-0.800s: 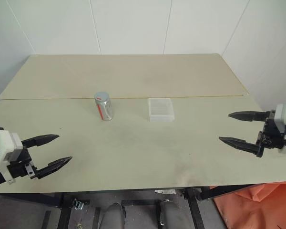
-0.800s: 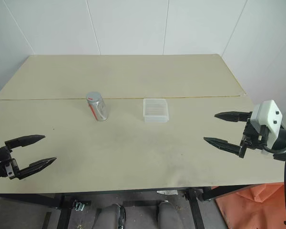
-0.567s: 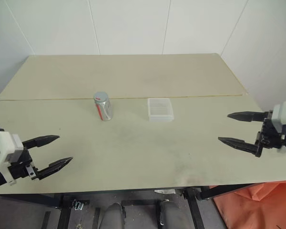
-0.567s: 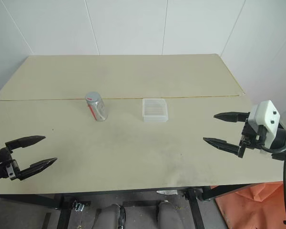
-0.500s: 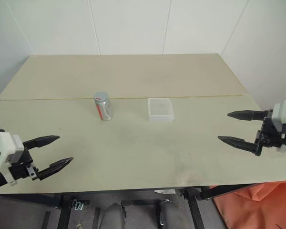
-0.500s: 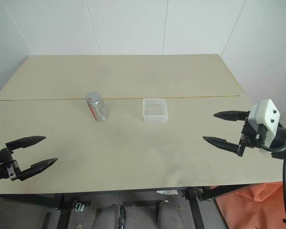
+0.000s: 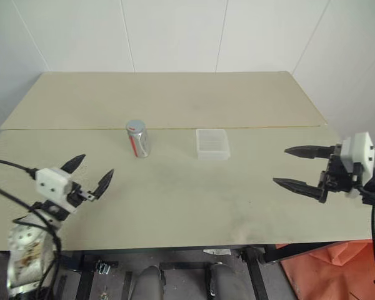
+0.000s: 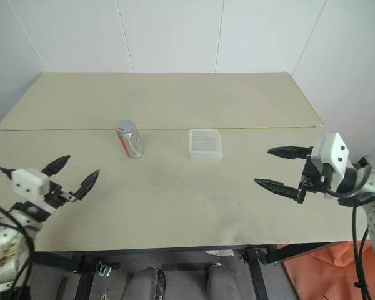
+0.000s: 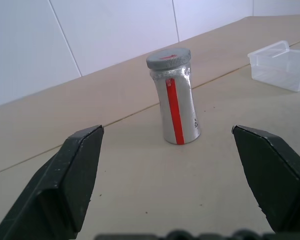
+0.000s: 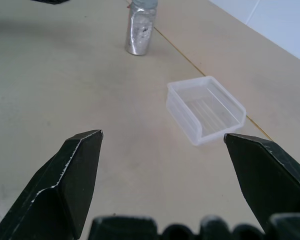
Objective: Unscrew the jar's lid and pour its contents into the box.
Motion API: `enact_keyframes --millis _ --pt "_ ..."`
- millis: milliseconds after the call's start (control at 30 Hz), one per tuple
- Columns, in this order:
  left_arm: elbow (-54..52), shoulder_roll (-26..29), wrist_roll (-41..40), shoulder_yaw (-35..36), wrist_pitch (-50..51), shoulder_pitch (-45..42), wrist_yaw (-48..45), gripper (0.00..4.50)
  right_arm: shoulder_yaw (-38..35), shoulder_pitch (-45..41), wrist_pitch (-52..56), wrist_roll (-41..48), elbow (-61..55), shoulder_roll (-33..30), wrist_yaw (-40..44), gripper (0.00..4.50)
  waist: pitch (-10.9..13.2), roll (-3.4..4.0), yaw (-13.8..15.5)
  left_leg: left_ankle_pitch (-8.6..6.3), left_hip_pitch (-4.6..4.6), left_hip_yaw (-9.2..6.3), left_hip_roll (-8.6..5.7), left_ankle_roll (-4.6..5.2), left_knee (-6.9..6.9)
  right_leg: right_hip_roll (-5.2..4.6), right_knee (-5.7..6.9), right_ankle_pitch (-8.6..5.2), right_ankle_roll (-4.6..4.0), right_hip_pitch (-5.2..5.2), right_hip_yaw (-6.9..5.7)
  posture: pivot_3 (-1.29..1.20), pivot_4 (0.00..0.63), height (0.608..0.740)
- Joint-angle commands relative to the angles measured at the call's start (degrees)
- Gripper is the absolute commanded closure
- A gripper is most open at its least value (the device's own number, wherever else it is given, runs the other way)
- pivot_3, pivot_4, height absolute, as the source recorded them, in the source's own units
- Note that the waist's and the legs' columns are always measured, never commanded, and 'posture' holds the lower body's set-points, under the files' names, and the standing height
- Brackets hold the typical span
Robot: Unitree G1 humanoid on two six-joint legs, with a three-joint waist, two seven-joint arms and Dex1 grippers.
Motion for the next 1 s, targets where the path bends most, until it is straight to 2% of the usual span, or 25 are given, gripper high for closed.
enact_keyframes --millis 33,267,467,733,1000 --pt "5.44 1.17 0.86 -2.07 -1.2 -5.33 0.88 0.03 1.65 1.62 1.74 1.25 -6.53 1.38 -2.61 0.0 0.0 0.0 0.01 0.0 0.0 -0.02 0.01 0.0 0.0 0.02 0.01 0.01 0.01 0.0 0.0 0.0 0.15 0.74" --pt "20.41 0.86 4.07 -7.64 -5.99 -16.93 1.07 0.03 4.83 5.44 3.89 1.17 -13.6 4.12 -6.96 0.0 0.0 0.0 0.04 0.0 -0.1 -0.05 -0.05 0.0 0.02 -0.01 -0.05 0.05 0.09 -0.01 0.0 0.0 0.15 0.74" --pt "26.91 -0.37 5.03 -11.0 -9.28 -21.42 0.5 0.03 4.89 6.42 4.06 0.1 -14.92 4.2 -9.23 0.0 -0.01 -0.01 -0.07 0.0 -0.09 -0.06 -0.08 0.0 0.01 -0.02 -0.05 0.08 0.1 0.0 0.0 0.0 0.15 0.74" --pt "33.01 -3.33 7.44 -12.08 -11.66 -25.68 6.49 0.03 3.5 7.85 4.4 1.07 -16.15 3.54 -10.2 0.0 -0.01 -0.02 0.01 0.0 -0.1 -0.1 -0.12 0.0 0.03 -0.03 -0.05 0.18 0.01 0.01 0.0 0.0 0.15 0.74" --pt "43.91 -6.64 8.07 -12.41 -15.34 -32.93 10.46 0.03 3.04 8.79 3.71 0.06 -15.95 3.48 -10.51 0.0 -0.01 -0.04 0.05 0.0 -0.13 -0.14 -0.18 0.0 0.03 -0.05 -0.06 0.19 0.03 0.02 0.0 0.0 0.15 0.74"
